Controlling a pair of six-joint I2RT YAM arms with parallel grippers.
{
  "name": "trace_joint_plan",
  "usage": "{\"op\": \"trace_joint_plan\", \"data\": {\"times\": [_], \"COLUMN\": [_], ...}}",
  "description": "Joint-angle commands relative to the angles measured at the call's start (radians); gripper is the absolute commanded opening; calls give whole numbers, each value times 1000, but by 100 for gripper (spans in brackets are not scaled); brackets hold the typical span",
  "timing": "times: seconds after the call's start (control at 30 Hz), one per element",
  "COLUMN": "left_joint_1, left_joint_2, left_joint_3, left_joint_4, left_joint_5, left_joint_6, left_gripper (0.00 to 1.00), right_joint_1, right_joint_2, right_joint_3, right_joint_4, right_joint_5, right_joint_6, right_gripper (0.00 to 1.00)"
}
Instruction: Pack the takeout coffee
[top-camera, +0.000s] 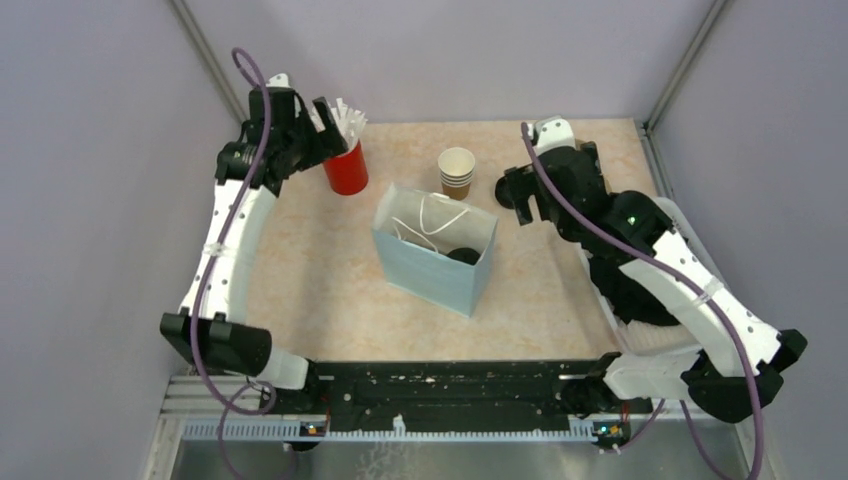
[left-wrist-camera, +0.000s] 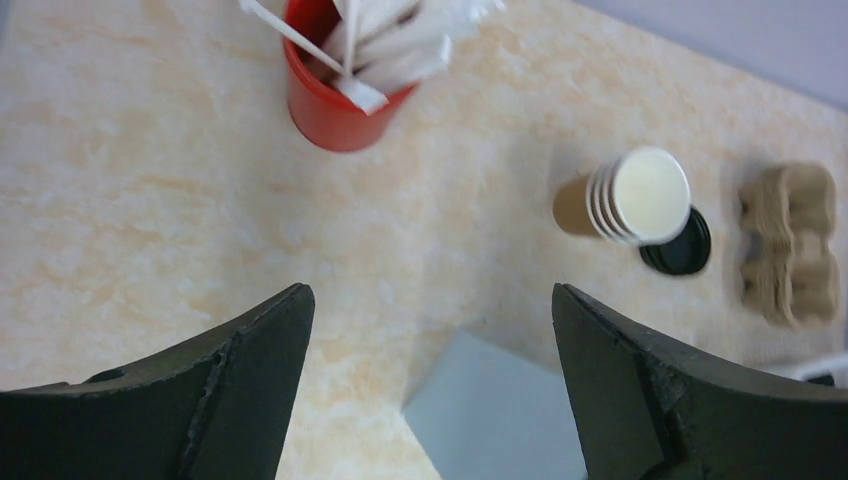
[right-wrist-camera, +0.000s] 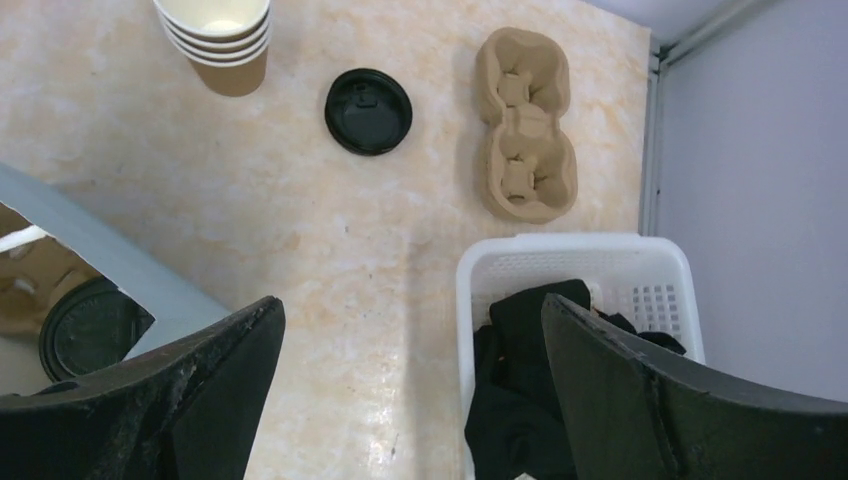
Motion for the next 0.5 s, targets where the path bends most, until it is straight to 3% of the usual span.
{"op": "trace_joint_plan", "data": {"times": [0.0,0.23,0.4,0.47], "left_joint_1": [75,250,277,289], "left_joint_2": [95,310,434,476], "left_joint_3": [12,24,49,56], "left_joint_4": [257,396,475,503], "left_joint_5": [-39,-3,10,45], "left_joint_6": [22,-26,-19,-33], "left_gripper": [95,89,88,83], "right_joint_1": [-72,-154,-231,-247], "right_joint_2": [-56,-68,-72,-78], "right_joint_3": [-21,-84,-105,-112], "right_joint_4": [105,151,141,138], "right_joint_5": [-122,-244,-313,-310], "right_joint_6": [-50,-134,-169,-195], "right_gripper": [99,99,99,99]}}
